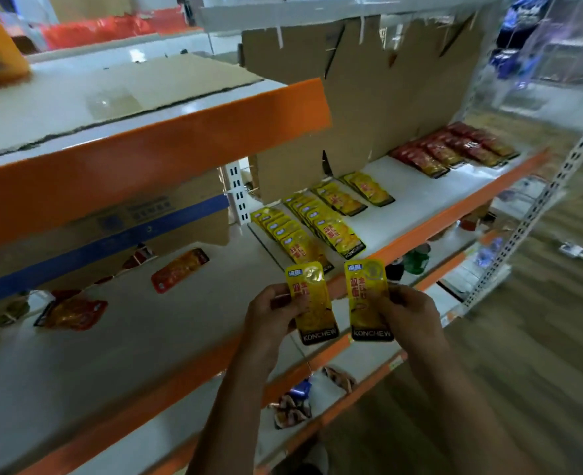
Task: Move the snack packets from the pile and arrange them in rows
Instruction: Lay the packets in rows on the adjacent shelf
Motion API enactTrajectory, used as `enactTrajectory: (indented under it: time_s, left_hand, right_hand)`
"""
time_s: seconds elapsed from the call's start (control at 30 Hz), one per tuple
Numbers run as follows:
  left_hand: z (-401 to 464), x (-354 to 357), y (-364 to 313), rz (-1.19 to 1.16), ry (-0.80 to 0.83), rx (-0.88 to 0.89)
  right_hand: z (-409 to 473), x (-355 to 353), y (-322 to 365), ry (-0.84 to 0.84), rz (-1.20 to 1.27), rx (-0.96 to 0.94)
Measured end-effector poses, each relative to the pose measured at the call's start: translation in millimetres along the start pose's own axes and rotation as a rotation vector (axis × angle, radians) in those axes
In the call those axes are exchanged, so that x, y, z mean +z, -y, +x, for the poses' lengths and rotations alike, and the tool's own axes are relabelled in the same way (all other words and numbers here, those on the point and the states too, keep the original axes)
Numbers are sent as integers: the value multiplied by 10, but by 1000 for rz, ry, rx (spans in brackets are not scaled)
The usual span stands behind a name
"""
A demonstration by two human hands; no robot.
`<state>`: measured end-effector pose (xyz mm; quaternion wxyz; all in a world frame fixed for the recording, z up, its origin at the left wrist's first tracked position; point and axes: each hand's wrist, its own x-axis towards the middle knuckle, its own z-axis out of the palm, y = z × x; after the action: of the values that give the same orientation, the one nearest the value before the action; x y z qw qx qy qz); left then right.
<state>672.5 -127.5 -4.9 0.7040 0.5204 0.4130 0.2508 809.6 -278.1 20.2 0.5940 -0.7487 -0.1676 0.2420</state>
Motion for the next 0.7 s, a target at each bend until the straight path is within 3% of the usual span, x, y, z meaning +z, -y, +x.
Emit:
enactTrajectory:
  time_s: [0.5,0.7]
  left_hand:
    - [1364,1042,-272,61,166,-2]
    - [1693,1335,-337,116,92,40]
  right_hand:
    - [1414,-483,71,-97,73,50]
    - [1898,-598,40,-88,96,54]
